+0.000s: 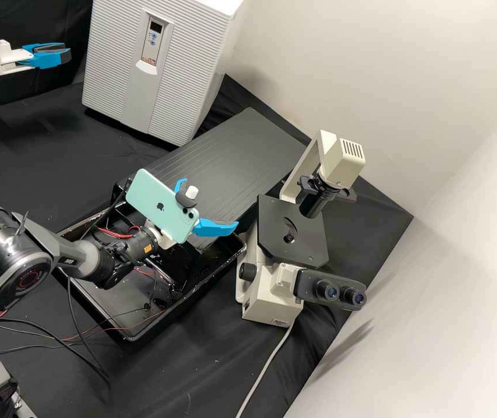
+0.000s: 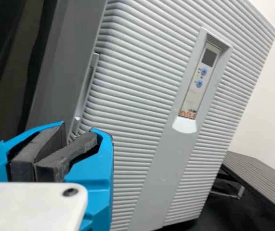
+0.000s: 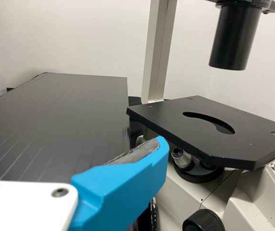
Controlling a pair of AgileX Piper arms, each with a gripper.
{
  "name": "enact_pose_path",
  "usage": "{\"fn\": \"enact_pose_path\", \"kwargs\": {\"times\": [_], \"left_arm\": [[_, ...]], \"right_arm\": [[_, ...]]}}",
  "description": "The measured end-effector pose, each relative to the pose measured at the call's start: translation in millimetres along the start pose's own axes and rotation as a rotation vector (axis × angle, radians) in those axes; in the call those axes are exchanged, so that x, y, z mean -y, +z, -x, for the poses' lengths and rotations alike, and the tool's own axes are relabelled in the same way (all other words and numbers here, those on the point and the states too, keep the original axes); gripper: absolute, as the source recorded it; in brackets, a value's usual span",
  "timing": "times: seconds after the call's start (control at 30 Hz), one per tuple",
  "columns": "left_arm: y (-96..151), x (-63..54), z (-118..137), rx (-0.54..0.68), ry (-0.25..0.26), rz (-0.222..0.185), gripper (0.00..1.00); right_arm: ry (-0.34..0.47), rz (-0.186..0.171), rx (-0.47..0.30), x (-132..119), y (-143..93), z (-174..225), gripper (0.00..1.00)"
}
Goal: Open the incubator door
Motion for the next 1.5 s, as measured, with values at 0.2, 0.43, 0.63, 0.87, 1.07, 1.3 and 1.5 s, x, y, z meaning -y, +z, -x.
{"fn": "enact_pose_path", "kwargs": {"times": [0.2, 0.43, 0.63, 0.87, 1.07, 1.3, 1.5], "left_arm": [[-7, -9.5, -16, 0.028, 0.024, -0.034, 0.00], [-25, -20.6, -45, 0.043, 0.030, -0.102, 1.00], [-36, -26.6, -62, 0.012, 0.020, -0.197, 1.00], [-49, -40.4, -80, -0.003, 0.034, -0.244, 1.00], [-55, -54.9, -97, 0.006, 0.058, -0.298, 1.00], [-55, -67.8, -104, 0.012, 0.086, -0.326, 1.00], [-52, -70.3, -106, 0.036, 0.077, -0.358, 1.00]], "right_arm": [[0.000, 0.000, 0.000, 0, 0, 0, 1.00], [0.000, 0.000, 0.000, 0, 0, 0, 1.00], [0.000, 0.000, 0.000, 0, 0, 0, 1.00], [0.000, 0.000, 0.000, 0, 0, 0, 1.00], [0.000, 0.000, 0.000, 0, 0, 0, 1.00], [0.000, 0.000, 0.000, 0, 0, 0, 1.00], [0.000, 0.000, 0.000, 0, 0, 0, 1.00]]}}
